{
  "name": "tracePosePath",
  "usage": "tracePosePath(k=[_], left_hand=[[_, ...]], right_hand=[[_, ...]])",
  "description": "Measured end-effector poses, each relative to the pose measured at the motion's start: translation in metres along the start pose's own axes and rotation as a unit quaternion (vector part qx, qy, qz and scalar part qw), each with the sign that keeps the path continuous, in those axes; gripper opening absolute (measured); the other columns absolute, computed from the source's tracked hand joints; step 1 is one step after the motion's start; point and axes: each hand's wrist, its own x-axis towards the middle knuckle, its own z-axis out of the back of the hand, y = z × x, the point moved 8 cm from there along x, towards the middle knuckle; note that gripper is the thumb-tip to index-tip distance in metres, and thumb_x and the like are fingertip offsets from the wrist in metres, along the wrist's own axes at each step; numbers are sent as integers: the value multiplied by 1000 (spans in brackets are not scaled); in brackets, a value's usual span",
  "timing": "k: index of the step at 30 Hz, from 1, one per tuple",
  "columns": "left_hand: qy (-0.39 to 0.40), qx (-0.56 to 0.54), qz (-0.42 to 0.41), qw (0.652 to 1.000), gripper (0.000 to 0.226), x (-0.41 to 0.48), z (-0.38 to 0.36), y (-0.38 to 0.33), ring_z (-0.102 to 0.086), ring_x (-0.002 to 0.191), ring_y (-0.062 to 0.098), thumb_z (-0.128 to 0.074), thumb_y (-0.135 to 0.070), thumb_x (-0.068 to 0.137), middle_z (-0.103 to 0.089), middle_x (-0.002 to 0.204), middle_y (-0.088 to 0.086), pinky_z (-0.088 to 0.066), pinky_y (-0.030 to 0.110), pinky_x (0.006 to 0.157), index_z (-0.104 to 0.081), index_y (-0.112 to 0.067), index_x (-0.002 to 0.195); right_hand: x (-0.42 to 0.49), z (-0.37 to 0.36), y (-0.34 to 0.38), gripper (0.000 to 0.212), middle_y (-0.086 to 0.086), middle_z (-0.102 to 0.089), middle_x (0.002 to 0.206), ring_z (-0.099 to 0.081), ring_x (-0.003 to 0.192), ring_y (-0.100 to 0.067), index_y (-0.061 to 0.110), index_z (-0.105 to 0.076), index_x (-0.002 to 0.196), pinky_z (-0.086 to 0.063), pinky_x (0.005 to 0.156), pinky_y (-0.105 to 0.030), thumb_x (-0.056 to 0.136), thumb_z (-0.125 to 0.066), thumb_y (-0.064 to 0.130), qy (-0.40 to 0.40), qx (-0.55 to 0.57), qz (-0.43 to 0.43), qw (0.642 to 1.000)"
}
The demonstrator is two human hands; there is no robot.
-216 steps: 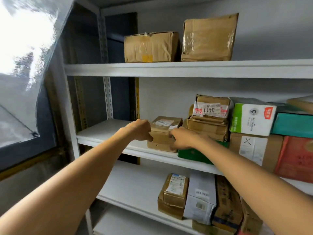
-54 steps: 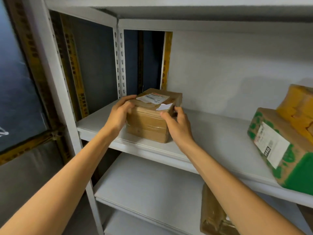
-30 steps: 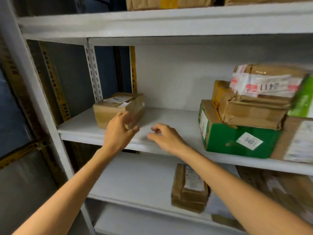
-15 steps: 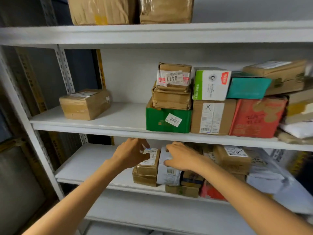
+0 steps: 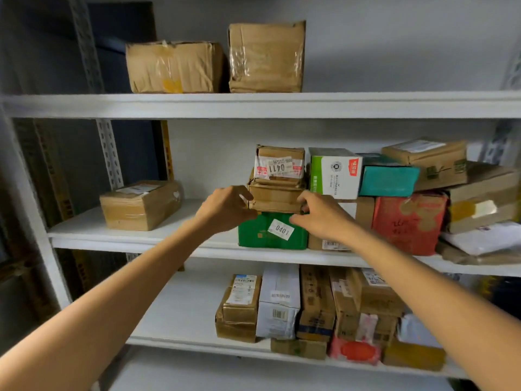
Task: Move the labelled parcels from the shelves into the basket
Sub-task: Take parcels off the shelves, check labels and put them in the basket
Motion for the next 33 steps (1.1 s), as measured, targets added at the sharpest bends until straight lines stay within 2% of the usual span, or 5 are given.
tracePosePath(k=[7,12,23,27,33], left_hand=[[-33,42,-22,998,69,59,25,-14,-52,112,25,-73,-33,80,-52,129,11,-46,31,86,-41,-10,138],[-27,94,-69,993,52,77,9,-20,-54,106,27,-60,-24,89,-55,124,15,-51,33,87,-37,-7,132],[-135,-318,10,938,22,67,12,-12,-62,88,27,-41,-25,99,-65,101,14,-56,41,74,-49,-5,98],[-257,-311,87,911,46,45,19,-7,-56,73,29,-34,-45,99,-60,75,7,-41,37,64,-49,-4,84],[-186,-396,82,896,56,37,-1,-1,-68,85,24,-47,-72,80,-69,90,1,-56,46,81,-55,-27,114]], right_hand=[[46,34,9,59,-8,-54,127,-57,106,-22,9,-38,138,-54,85,-37,88,-63,26,-69,-38,-17,997],[63,29,7,34,-10,-57,113,-58,93,-20,5,-48,121,-47,61,-22,89,-59,9,-70,-25,-28,997],[56,39,-10,30,2,-62,94,-62,95,-15,13,-62,107,-50,74,-22,80,-71,3,-176,233,-84,953],[38,36,-15,30,4,-64,97,-60,90,-7,16,-58,108,-44,66,-18,84,-72,28,-197,329,-87,920],[25,13,-17,38,7,-64,90,-54,77,-1,19,-60,88,-34,58,-16,92,-50,55,-143,372,-103,912]])
